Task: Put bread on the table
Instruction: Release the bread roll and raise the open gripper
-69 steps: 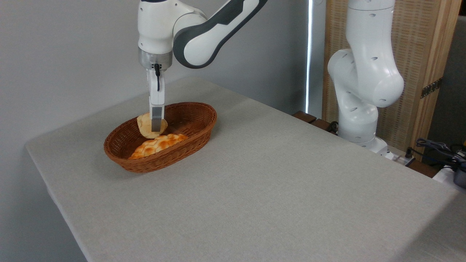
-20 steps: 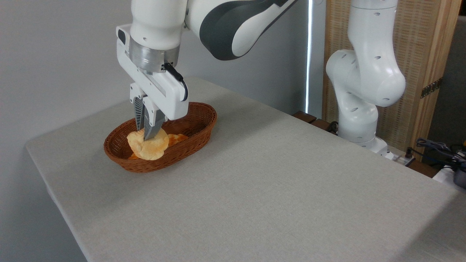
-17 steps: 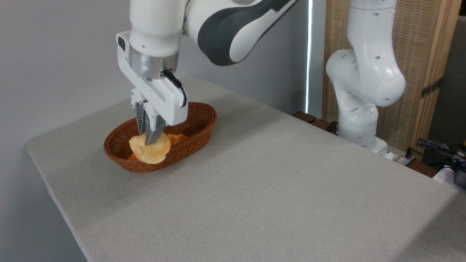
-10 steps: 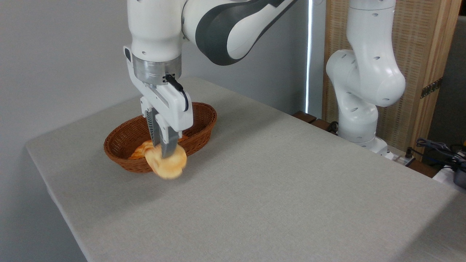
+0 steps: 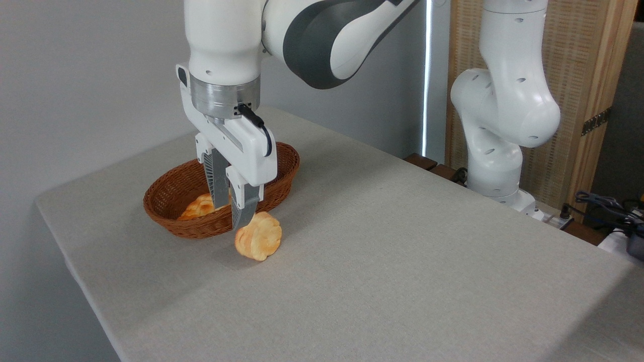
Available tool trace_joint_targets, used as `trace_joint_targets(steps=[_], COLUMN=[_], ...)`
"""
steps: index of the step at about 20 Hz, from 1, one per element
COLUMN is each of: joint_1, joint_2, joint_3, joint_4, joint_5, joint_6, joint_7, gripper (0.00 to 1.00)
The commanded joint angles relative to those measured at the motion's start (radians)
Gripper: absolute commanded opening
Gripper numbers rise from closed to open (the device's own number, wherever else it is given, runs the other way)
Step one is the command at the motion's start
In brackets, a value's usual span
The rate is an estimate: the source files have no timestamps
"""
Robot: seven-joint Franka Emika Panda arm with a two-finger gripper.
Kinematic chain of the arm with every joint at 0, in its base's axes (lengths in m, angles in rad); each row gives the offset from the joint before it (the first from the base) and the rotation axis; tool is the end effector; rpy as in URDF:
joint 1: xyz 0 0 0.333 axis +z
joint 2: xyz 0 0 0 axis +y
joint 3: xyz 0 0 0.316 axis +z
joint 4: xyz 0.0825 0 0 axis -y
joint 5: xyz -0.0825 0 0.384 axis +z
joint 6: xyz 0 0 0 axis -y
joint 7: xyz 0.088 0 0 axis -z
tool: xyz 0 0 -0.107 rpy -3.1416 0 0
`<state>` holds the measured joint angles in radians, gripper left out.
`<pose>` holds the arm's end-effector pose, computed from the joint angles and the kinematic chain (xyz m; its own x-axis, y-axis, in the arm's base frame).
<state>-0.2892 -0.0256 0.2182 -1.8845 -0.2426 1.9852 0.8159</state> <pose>0.5650 -0.0542 0.5274 0.6801 -0.6894 0.2494 -0.7238 -0.6855 0.0788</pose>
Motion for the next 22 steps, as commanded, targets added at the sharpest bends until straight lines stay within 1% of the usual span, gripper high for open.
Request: trace_joint_targets(steps=[1,4,5,7,10,11,12,13,14,15,16,17,19,22], joint_1=[-0.010,-0.010,-0.008,-0.008,-0.005,0.005,0.022,0.050,0.082,0.096,0.097,0.097,0.102,0.157], joint_2=[-0.019,-0.007,-0.005,-0.007,-0.008,-0.010,-0.008,-0.008,-0.007,-0.005,-0.004,-0.002,-0.004,-0.004], joint_3=[0.024,0.021,0.013,0.010,0.010,0.007,-0.014,-0.051,-0.091,-0.123,-0.135,-0.137,-0.137,-0.183], joint_4=[0.053,0.151,0.172,0.185,0.212,0.219,0.225,0.226,0.226,0.226,0.226,0.226,0.226,0.225], joint_5=[0.029,0.074,0.086,0.100,0.100,0.101,0.104,0.133,0.179,0.225,0.262,0.276,0.276,0.276], joint_6=[-0.092,-0.231,-0.255,-0.261,-0.295,-0.308,-0.319,-0.321,-0.321,-0.321,-0.321,-0.321,-0.322,-0.333], joint_7=[0.008,0.006,0.006,0.006,0.003,0.002,-0.003,-0.012,-0.033,-0.067,-0.108,-0.144,-0.164,-0.162], gripper=[1.00,1.00,1.00,1.00,1.00,1.00,1.00,1.00,1.00,1.00,1.00,1.00,1.00,1.00])
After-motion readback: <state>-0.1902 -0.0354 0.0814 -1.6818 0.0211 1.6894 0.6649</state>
